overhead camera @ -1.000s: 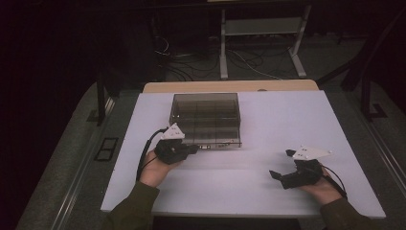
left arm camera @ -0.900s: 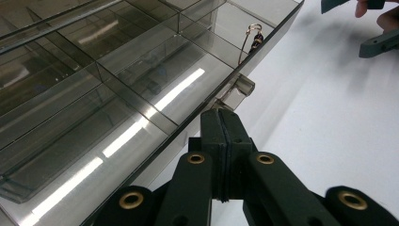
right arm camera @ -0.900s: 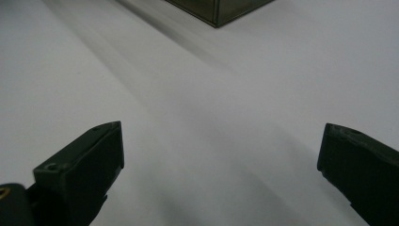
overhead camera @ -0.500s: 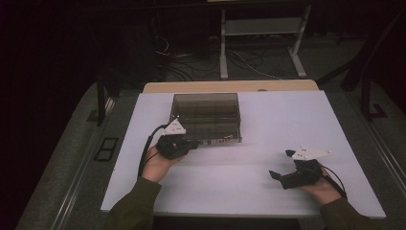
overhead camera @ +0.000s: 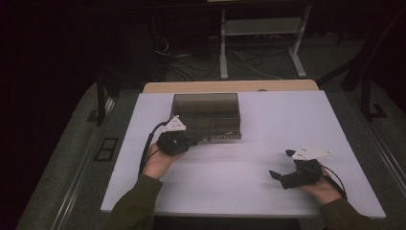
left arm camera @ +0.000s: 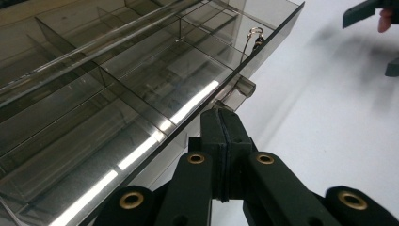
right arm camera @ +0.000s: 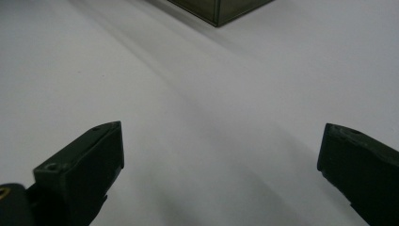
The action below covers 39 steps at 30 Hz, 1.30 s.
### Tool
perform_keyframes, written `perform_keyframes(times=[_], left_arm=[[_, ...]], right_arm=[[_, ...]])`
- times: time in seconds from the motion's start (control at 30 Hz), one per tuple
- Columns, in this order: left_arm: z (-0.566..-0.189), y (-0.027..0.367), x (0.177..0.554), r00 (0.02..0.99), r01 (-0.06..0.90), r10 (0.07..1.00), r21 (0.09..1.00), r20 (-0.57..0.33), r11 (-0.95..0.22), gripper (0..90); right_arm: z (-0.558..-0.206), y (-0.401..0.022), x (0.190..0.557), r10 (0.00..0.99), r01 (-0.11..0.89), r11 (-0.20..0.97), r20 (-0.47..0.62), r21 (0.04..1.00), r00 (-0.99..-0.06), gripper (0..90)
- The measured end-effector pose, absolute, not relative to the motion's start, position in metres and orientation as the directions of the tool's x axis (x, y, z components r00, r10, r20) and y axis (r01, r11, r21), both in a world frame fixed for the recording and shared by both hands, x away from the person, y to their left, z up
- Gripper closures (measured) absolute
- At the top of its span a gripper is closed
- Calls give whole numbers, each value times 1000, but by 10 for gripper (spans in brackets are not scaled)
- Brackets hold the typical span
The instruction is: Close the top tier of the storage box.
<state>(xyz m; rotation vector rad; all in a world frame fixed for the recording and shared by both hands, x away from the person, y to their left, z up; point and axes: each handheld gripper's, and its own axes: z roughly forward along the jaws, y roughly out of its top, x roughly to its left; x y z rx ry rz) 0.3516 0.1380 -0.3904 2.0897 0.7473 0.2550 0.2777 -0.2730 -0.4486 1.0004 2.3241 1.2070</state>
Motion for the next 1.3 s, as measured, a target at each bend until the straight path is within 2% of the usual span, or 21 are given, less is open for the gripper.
perform_keyframes(times=[0.47, 0.83, 1.03, 1.3], left_arm=[[-390, 136, 372, 772, 430, 630, 803, -90, -412, 892], [-387, 135, 383, 771, 431, 633, 790, -72, -436, 893], [-389, 134, 387, 754, 443, 651, 800, -88, -405, 893], [-391, 132, 394, 746, 430, 663, 807, -65, -404, 893]], right_arm=[[-449, -273, 277, 719, 436, 390, 27, 811, -694, 5], [-449, -273, 277, 720, 436, 389, 27, 812, -693, 6], [-449, -273, 277, 719, 436, 389, 28, 811, -694, 5], [-450, -274, 278, 721, 436, 387, 29, 812, -693, 5]])
